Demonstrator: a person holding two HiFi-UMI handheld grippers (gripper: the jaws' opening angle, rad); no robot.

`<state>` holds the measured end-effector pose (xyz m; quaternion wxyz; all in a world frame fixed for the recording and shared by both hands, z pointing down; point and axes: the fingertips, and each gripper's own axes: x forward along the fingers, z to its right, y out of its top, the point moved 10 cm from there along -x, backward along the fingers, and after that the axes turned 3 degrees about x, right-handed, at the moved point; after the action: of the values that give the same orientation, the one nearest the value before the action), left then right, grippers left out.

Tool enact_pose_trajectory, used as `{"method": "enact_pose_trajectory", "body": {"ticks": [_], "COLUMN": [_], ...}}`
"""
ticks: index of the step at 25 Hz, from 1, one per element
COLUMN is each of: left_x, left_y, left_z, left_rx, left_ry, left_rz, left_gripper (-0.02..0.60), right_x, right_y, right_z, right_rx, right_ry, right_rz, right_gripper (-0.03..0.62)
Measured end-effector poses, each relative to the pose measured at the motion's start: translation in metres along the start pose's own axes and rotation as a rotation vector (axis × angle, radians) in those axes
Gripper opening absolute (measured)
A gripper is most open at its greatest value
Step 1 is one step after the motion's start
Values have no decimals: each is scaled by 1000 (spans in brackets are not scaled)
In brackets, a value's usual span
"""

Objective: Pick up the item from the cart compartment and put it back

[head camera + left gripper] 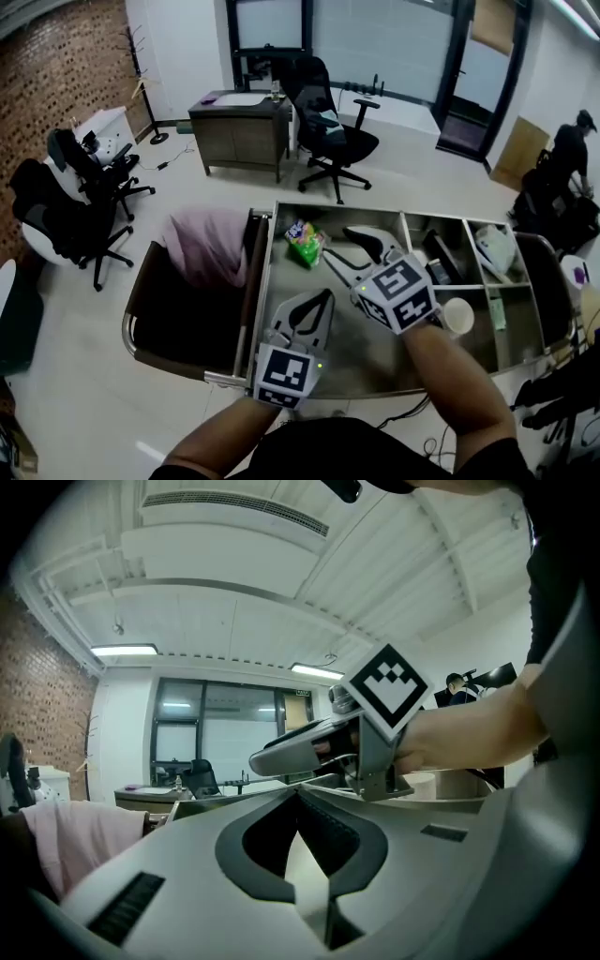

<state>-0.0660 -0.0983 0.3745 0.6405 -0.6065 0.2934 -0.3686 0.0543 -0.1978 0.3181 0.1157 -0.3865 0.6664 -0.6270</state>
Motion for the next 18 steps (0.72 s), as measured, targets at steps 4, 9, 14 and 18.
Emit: {"method": "enact_pose_trajectory", "body": {"ticks": [4, 9, 14, 18], "left_x": [1, 1, 0, -1], "left_y": [0, -1, -1, -1], "left_z": [1, 2, 0, -1], "left_rx": [-2, 2, -8, -13], "left_ry": [-4, -6, 1, 7], "left_rz": [-4, -7, -2, 5], "left_gripper": [0, 0, 0, 0], "right_x": [36, 81, 119, 141], "right_y": [2, -8, -20, -29], "right_z": [-3, -1, 8, 11], "right_rx": [-81, -129, -200, -225], "right_ry": [44, 83, 95, 117], "right_rz": [-73, -179, -302, -356], "right_gripper": [284, 296, 296, 296]}}
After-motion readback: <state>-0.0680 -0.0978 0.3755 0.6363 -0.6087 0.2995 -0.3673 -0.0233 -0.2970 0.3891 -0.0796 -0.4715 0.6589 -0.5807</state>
